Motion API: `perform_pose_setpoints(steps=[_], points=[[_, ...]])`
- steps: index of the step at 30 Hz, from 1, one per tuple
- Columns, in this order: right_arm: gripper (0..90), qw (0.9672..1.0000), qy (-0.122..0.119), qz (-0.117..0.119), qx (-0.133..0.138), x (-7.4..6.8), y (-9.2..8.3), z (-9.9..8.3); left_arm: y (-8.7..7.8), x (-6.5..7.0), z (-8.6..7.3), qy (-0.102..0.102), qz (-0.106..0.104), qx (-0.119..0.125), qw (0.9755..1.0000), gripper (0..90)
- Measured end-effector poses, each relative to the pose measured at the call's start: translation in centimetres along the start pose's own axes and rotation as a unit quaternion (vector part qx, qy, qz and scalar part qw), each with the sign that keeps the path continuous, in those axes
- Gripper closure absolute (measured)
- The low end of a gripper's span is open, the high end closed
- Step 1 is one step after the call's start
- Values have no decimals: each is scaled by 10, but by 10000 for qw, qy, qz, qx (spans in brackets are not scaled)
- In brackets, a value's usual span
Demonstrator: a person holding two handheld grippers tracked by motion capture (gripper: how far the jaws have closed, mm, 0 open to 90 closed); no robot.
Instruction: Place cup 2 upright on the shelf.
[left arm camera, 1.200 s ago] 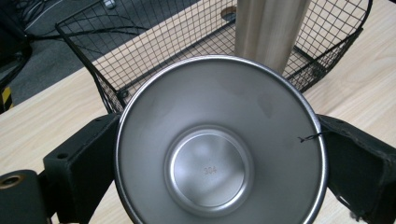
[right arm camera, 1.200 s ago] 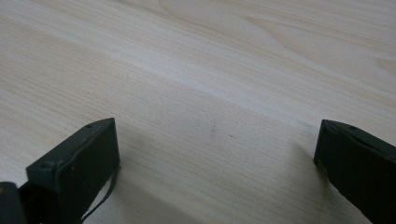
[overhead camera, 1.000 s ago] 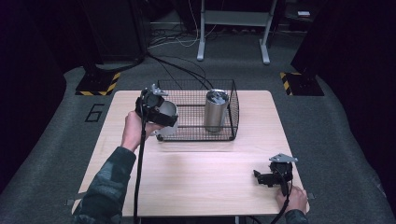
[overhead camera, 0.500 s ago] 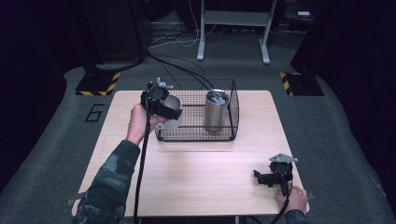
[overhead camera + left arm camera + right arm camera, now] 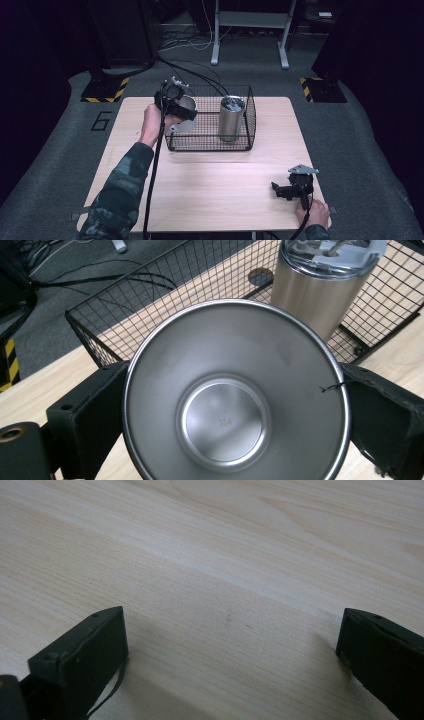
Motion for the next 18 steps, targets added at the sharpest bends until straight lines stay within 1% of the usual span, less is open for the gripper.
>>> perform_pose_setpoints(steps=[6, 10, 12, 17, 18], points=[[0, 10000, -4, 0, 1, 0, 0, 0, 9, -3, 5, -42, -13, -36, 10000, 61], [0, 10000, -1, 0, 1, 0, 0, 0, 17, -6, 6, -75, -30, -116, 9999, 60], [0, 10000, -1, 0, 0, 0, 0, 0, 20, -7, 6, -49, -32, -142, 9999, 61], [0, 10000, -4, -1, 1, 0, 0, 0, 30, -6, 9, -70, -61, -149, 9998, 60], [0, 10000, -3, 0, 0, 0, 0, 0, 32, -7, 9, -34, -49, -163, 9998, 60]])
Point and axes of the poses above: each handheld gripper's, and its own axes: y roughly forward along the jaws, z roughly out of its top, x roughly to its right, the point moved 9 cm from there along y, roughly forward along the jaws, and after that the axes turned 10 degrees about -z, right-handed, at the moved point
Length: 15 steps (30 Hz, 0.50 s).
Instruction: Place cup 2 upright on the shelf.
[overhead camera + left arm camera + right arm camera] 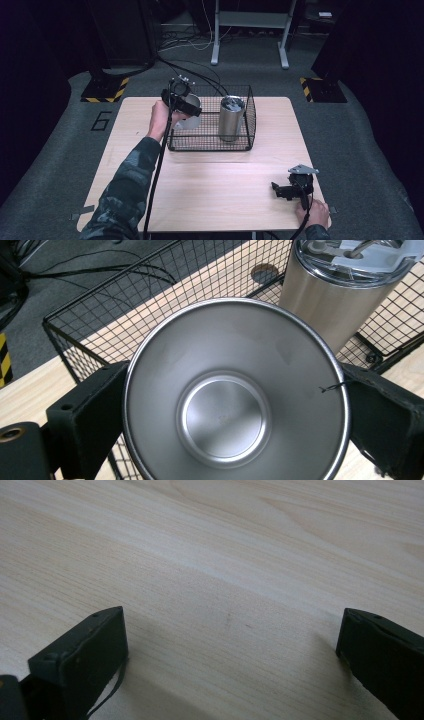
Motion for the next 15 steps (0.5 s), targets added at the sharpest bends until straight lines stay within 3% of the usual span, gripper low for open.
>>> perform_pose_setpoints(steps=[15], points=[[0, 10000, -40, 1, -2, 1, 0, 0, 25, -5, 2, 2, 65, -183, 9998, 60]])
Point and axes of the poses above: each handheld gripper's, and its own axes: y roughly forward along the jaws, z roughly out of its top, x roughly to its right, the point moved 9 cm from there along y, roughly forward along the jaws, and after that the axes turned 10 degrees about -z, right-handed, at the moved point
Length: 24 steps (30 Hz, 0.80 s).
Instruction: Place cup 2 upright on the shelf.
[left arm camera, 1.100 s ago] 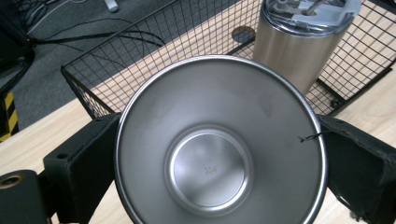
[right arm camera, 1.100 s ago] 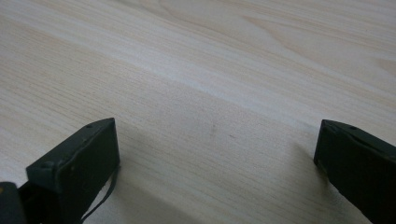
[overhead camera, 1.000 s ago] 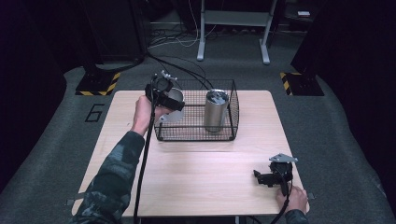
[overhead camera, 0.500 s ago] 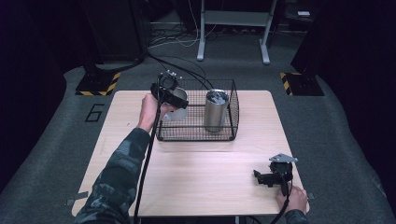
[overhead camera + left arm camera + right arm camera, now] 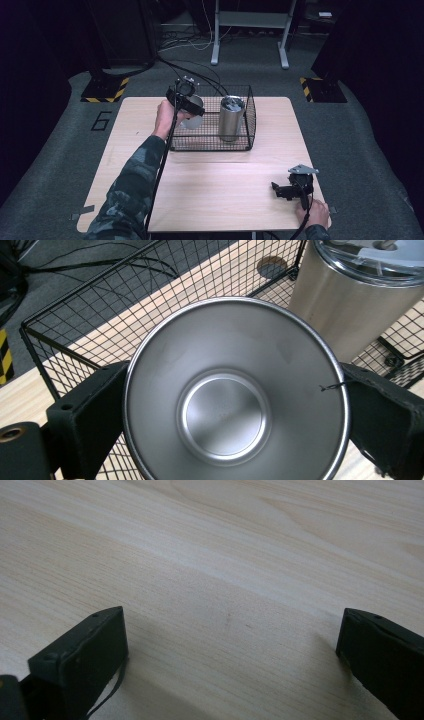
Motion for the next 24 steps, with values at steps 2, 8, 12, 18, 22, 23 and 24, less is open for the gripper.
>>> perform_pose_setpoints(steps=[2, 8, 12, 18, 22, 23, 24], points=[[0, 10000, 2, 1, -1, 0, 0, 0, 3, 0, 0, -43, 4, 18, 10000, 60], [0, 10000, -1, 3, -1, 0, 0, 0, 13, -3, 0, -86, 34, -42, 9999, 60], [0, 10000, -1, 1, 0, 0, 0, 0, 20, -4, 0, -143, 17, -5, 9999, 60], [0, 10000, -3, 1, 1, 0, 0, 0, 32, -5, 1, -258, -66, 10, 9996, 60], [0, 10000, 0, 2, -2, 0, 0, 0, 39, -6, 1, -283, -65, -15, 9996, 60], [0, 10000, 0, 2, -1, 0, 0, 0, 40, -6, 1, -288, -56, -21, 9996, 60], [0, 10000, -2, 3, 1, 0, 0, 0, 41, -5, 0, -285, -68, -49, 9996, 60]])
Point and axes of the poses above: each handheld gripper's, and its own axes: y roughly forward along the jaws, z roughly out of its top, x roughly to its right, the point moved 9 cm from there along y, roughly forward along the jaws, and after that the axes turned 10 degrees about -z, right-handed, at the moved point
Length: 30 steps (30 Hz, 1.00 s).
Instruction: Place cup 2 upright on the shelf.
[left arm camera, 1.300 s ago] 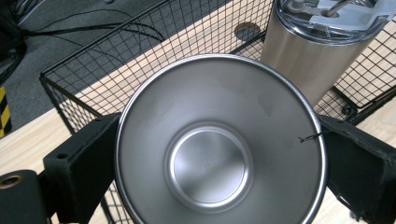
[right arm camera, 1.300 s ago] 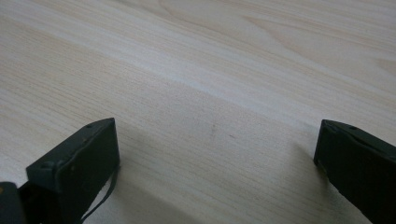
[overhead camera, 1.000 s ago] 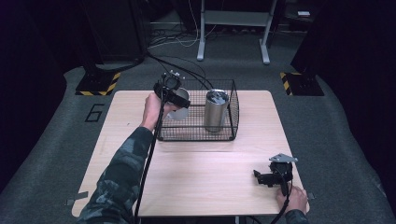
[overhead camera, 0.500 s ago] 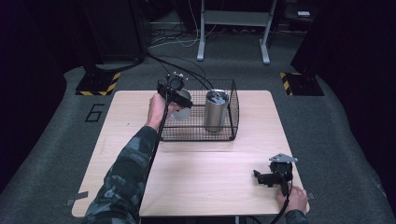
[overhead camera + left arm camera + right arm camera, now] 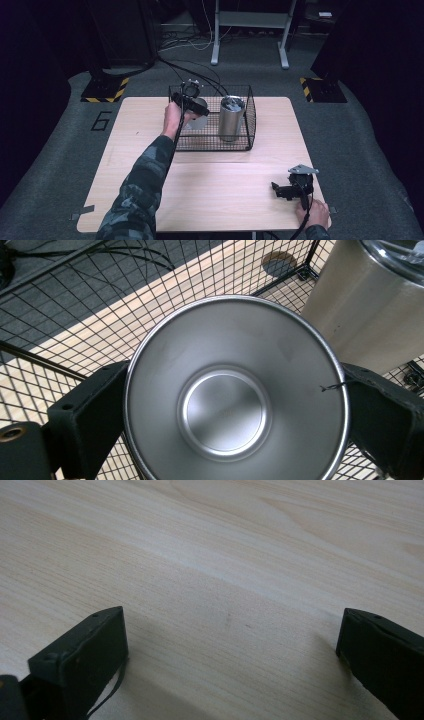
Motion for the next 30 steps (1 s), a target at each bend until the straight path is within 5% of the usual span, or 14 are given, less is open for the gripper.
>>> perform_pose_setpoints(steps=[30], points=[[0, 10000, 18, -4, 7, 0, 0, 0, 44, -6, -20, -206, 99, -410, 9989, 59]])
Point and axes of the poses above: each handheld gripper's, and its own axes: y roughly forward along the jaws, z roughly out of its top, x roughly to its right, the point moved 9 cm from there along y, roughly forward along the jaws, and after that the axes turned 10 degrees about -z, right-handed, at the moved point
